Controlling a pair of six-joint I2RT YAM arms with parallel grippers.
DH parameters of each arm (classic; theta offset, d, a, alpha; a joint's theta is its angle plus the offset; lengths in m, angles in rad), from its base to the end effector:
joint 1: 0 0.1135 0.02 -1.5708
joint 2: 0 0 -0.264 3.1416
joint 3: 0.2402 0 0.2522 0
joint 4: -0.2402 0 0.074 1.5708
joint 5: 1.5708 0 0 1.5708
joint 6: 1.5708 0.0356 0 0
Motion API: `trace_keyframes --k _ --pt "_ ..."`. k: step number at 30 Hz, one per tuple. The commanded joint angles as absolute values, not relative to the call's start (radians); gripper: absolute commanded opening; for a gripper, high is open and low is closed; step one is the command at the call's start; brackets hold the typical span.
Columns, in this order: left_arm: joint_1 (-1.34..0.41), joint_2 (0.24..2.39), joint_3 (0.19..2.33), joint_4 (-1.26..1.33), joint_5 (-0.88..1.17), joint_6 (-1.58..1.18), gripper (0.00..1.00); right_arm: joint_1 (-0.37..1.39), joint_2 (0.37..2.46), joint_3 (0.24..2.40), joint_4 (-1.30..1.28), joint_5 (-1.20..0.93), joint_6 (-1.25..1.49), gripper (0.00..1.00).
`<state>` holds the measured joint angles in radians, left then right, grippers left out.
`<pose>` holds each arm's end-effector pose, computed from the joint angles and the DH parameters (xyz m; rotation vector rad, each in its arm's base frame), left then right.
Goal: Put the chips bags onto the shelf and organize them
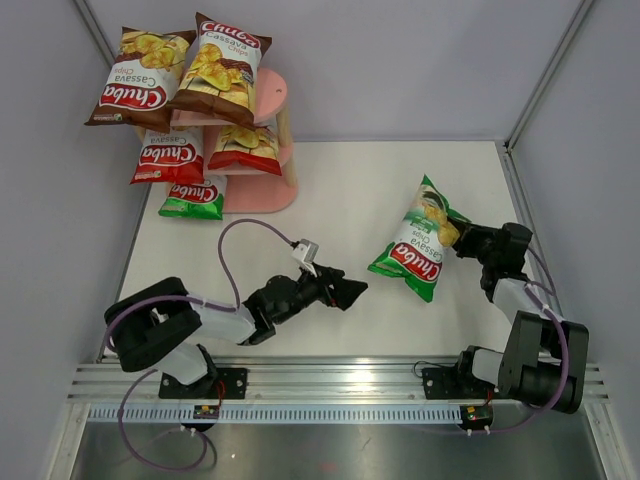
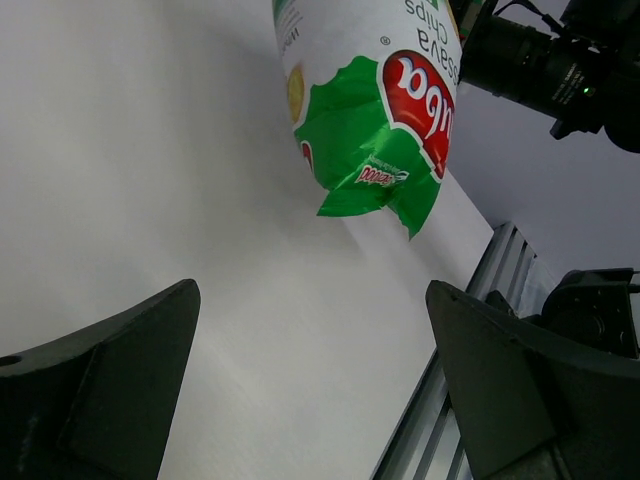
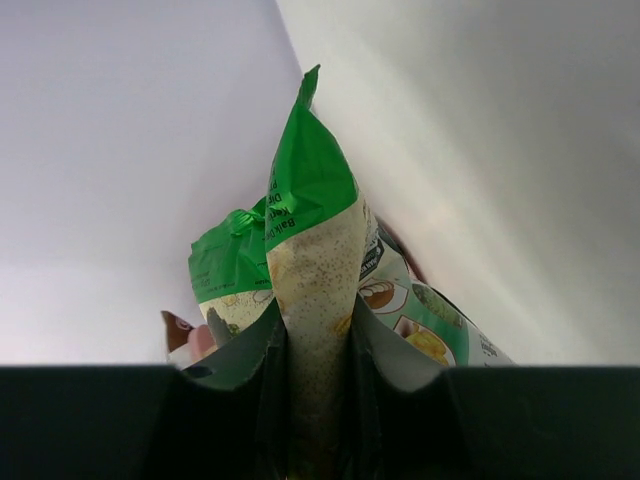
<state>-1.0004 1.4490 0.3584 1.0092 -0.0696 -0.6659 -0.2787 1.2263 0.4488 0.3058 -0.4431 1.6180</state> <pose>0.1443 -0.2204 0.1771 0.2423 1.7817 -1.1839 0.2369 -0.0519 0.1847 1.6302 1.5480 1.2399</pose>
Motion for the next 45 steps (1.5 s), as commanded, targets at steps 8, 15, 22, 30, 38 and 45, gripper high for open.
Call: trace_keyframes --k 8,15,22,30,38,45 --pt "-1.026 1.591 0.46 1.477 -0.27 -0.595 0.99 -0.052 1.148 0.56 0.419 -0.275 1.888 0.02" --pt "-1.032 1.586 0.477 1.5 -0.442 -0.559 0.99 0.144 1.146 0.594 0.439 -0.106 1.962 0.01" --pt "-1.039 1.608 0.525 1.539 -0.482 -0.518 0.99 0.29 1.212 0.607 0.546 -0.035 2.023 0.01" --pt "-1.037 1.588 0.517 1.637 -0.526 -0.522 0.99 0.397 1.227 0.572 0.592 0.074 2.048 0.0" --pt "-1.037 1.51 0.491 1.664 -0.544 -0.529 0.99 0.439 1.258 0.546 0.658 0.08 2.059 0.0" --pt "-1.022 1.457 0.465 1.654 -0.603 -0.54 0.89 0.502 1.255 0.517 0.67 0.084 2.02 0.01"
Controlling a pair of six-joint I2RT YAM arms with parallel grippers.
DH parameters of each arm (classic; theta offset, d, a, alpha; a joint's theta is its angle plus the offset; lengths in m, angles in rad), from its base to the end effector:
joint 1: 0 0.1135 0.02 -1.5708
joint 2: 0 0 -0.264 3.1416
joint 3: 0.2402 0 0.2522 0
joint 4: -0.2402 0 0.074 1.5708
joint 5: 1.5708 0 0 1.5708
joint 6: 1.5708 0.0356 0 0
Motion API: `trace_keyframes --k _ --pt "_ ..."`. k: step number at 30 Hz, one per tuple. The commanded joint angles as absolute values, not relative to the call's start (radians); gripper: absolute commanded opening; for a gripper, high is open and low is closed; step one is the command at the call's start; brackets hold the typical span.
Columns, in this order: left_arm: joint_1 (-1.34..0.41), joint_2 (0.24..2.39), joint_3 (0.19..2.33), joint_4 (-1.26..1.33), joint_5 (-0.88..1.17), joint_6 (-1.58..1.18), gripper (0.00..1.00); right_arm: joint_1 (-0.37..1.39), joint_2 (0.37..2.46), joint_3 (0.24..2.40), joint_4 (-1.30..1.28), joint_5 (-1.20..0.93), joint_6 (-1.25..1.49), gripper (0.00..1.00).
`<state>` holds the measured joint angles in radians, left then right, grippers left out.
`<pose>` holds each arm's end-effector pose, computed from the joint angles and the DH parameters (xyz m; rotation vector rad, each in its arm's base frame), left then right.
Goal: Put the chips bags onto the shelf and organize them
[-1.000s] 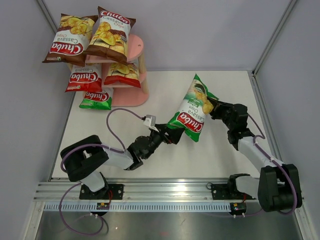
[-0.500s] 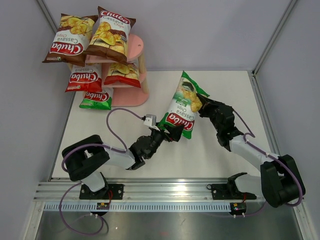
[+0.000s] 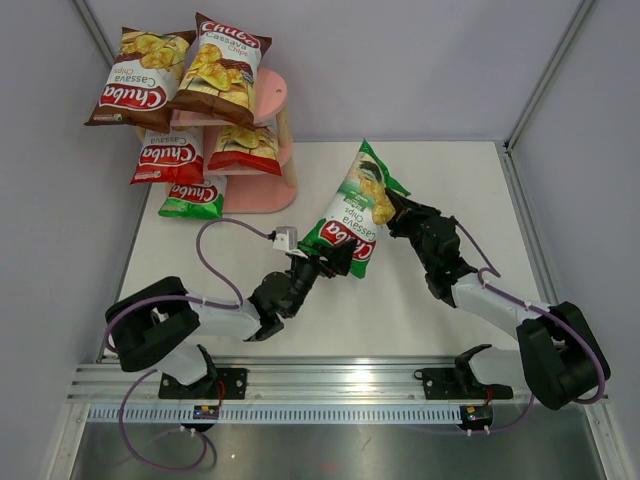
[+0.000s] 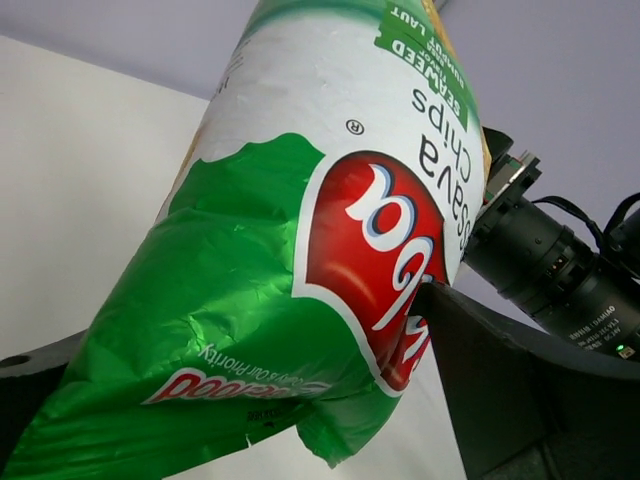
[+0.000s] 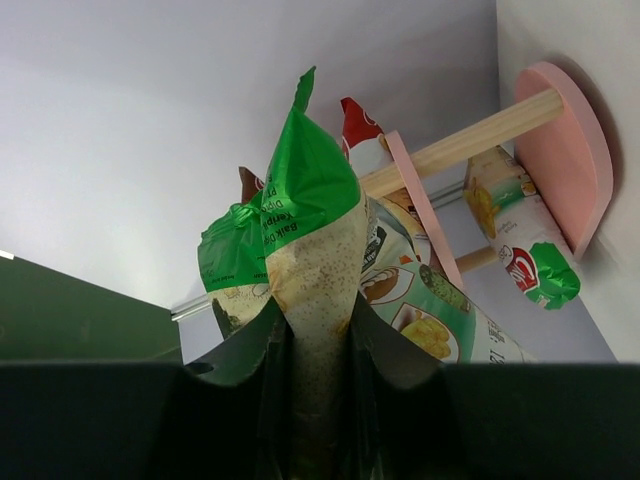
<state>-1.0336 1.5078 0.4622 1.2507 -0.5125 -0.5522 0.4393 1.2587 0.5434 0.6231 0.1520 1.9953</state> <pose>0.1588 -0.2324 0.2165 -0.1036 1.4587 -0.9632 0.2484 0.1108 0.2393 1.4804 1.3075 1.6336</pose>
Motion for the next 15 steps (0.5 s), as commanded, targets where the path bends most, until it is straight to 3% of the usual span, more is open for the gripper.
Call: trace_keyframes --k 1,3,10,15 --pt "-1.02 1.447 0.457 1.645 -0.624 -0.538 0.86 0.508 1.249 0.509 0.672 0.086 2.001 0.02" --pt "-1.019 1.408 0.454 1.591 -0.644 -0.535 0.83 0.511 1.238 0.485 0.661 0.081 1.988 0.03" --pt "-1.011 1.336 0.433 1.502 -0.673 -0.517 0.37 0.529 1.203 0.43 0.678 0.051 1.957 0.04" --pt "-1.011 1.324 0.43 1.454 -0.637 -0.54 0.23 0.529 1.178 0.429 0.675 0.066 1.931 0.08"
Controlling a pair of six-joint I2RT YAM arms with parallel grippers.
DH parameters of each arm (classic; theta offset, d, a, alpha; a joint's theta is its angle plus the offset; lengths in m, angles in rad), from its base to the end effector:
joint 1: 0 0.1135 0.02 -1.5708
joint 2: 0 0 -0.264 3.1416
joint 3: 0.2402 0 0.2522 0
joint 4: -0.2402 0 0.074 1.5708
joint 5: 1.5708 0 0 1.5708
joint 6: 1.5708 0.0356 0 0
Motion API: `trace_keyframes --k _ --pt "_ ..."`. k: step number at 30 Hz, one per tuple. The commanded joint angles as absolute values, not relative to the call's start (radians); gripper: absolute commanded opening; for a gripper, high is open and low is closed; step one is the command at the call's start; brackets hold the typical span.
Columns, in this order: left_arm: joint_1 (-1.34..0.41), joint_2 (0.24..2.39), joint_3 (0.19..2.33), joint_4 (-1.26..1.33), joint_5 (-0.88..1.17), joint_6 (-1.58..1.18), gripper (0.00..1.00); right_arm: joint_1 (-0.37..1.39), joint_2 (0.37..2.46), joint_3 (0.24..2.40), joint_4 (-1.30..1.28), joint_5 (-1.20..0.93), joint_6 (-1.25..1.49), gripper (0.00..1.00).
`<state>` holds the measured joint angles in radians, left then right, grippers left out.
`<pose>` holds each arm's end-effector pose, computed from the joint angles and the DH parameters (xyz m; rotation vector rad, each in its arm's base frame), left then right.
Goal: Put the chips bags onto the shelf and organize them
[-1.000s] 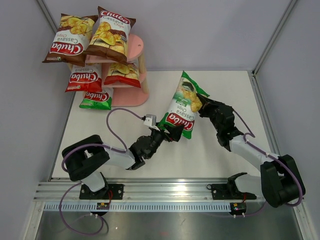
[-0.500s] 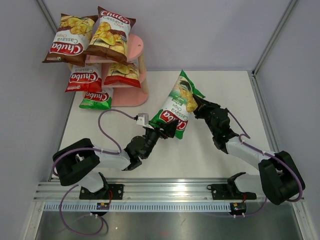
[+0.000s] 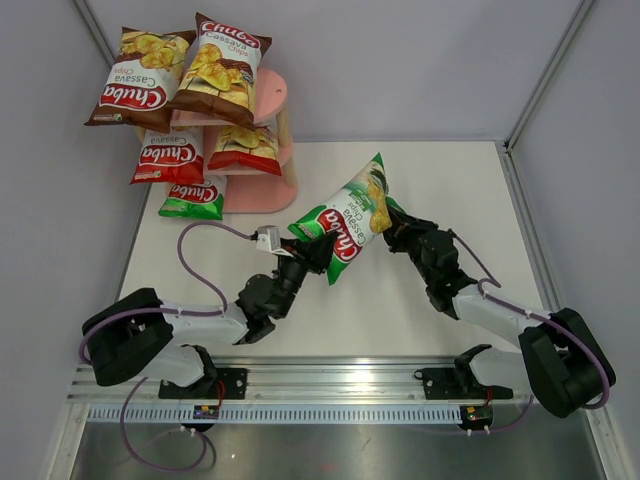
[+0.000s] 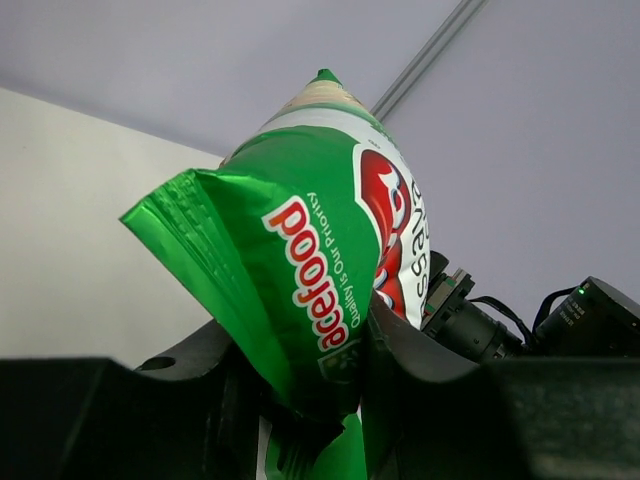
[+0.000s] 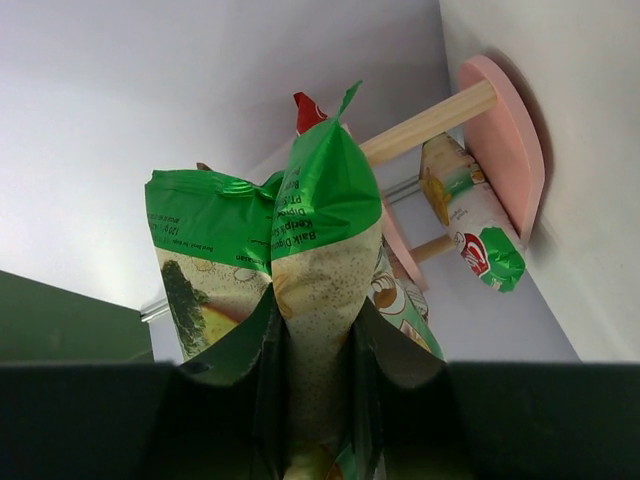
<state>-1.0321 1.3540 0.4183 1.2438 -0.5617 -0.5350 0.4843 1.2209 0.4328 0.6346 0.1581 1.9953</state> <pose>0.1476 -0.2101 0.2413 -0.1747 1.3657 -0.9746 0.2262 0.1127 0.2134 1.5012 1.3915 1.6030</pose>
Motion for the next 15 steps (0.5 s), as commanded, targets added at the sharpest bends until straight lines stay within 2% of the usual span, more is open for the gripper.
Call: trace_keyframes --k 1,3,4,6,7,8,15 --pt "-1.009 1.325 0.422 1.463 -0.624 -0.541 0.21 0.529 1.177 0.431 0.675 0.067 1.919 0.11" --pt "-1.011 1.321 0.396 1.479 -0.611 -0.554 0.19 0.528 1.174 0.43 0.68 0.077 1.907 0.25" --pt "-1.011 1.31 0.385 1.483 -0.607 -0.563 0.19 0.528 1.17 0.428 0.678 0.089 1.89 0.42" --pt "-1.011 1.293 0.355 1.483 -0.603 -0.568 0.18 0.514 1.161 0.433 0.667 0.086 1.837 0.61" --pt "-1.009 1.283 0.342 1.48 -0.604 -0.572 0.18 0.508 1.157 0.439 0.654 0.08 1.818 0.92" --pt "-1.011 1.27 0.333 1.474 -0.609 -0.583 0.17 0.502 1.152 0.448 0.614 0.072 1.8 0.99" --pt "-1.0 1.18 0.264 1.393 -0.684 -0.638 0.16 0.45 1.128 0.563 0.375 0.012 1.58 0.99"
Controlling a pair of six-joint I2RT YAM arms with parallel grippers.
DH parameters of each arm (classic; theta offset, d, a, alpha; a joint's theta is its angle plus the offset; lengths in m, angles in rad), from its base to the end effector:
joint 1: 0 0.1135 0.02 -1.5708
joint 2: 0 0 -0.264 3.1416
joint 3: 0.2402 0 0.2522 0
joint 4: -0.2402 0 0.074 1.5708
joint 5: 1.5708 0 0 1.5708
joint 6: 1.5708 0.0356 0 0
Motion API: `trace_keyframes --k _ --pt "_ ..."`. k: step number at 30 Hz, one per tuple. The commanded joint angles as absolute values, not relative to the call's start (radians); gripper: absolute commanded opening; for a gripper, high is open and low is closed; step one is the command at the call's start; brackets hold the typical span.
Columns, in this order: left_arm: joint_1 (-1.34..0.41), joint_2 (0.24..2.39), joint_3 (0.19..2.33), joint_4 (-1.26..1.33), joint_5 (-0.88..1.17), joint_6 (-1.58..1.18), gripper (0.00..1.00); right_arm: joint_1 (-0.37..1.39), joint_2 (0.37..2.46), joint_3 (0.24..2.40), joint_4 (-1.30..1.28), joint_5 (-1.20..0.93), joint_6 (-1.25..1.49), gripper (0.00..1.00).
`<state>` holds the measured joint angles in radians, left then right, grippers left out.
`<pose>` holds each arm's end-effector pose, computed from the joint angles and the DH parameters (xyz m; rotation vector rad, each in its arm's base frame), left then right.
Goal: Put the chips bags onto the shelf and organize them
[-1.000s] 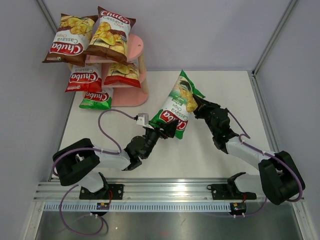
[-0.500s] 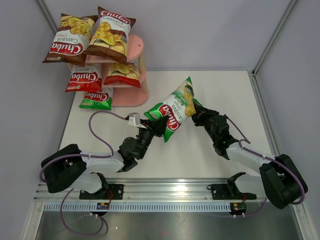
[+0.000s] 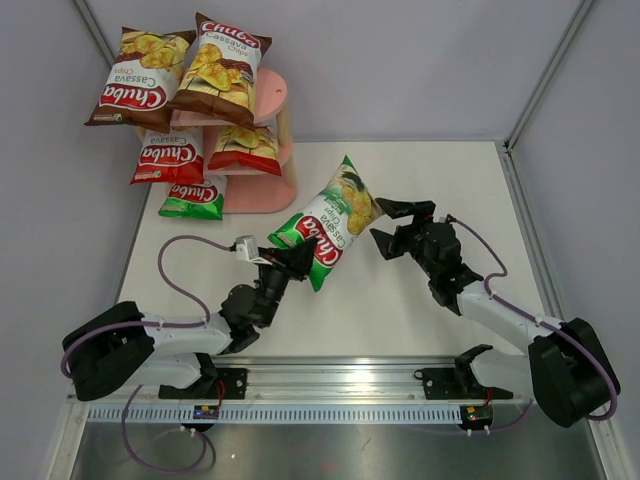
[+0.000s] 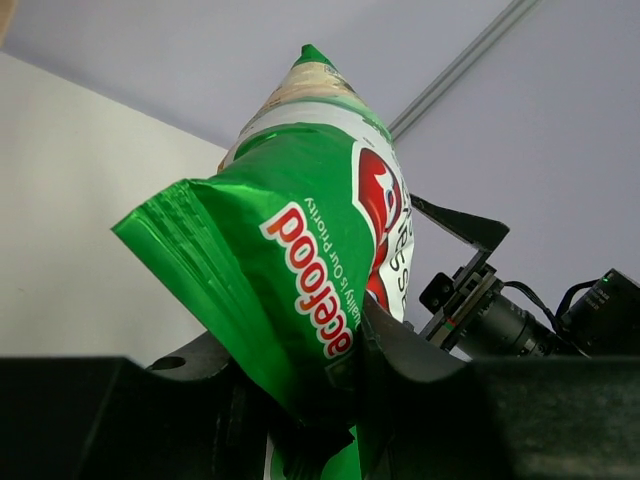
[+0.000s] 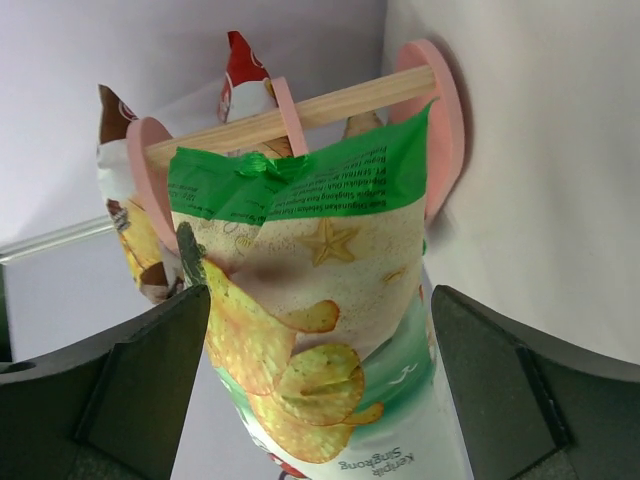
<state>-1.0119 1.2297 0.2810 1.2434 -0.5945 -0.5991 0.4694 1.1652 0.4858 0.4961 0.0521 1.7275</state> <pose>0.1347 -0.1778 0.2282 -0.2572 1.3716 -0.9807 0.2254 0.1123 0.2289 1.2309 1.6167 1.4804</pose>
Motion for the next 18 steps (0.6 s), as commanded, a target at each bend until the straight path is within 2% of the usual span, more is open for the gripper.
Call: trace_keyframes --k 1,7,18 --pt "-0.996 1.152 0.253 1.358 -0.715 -0.688 0.16 0.44 1.117 0.568 0.309 0.017 1.534 0.99" --pt "-0.945 1.016 0.14 1.22 -0.778 -0.834 0.11 0.39 0.99 0.532 0.18 0.071 1.441 0.99" --pt "-0.902 0.758 0.028 0.907 -0.864 -0.916 0.12 0.348 0.812 0.545 0.017 0.146 1.333 1.0"
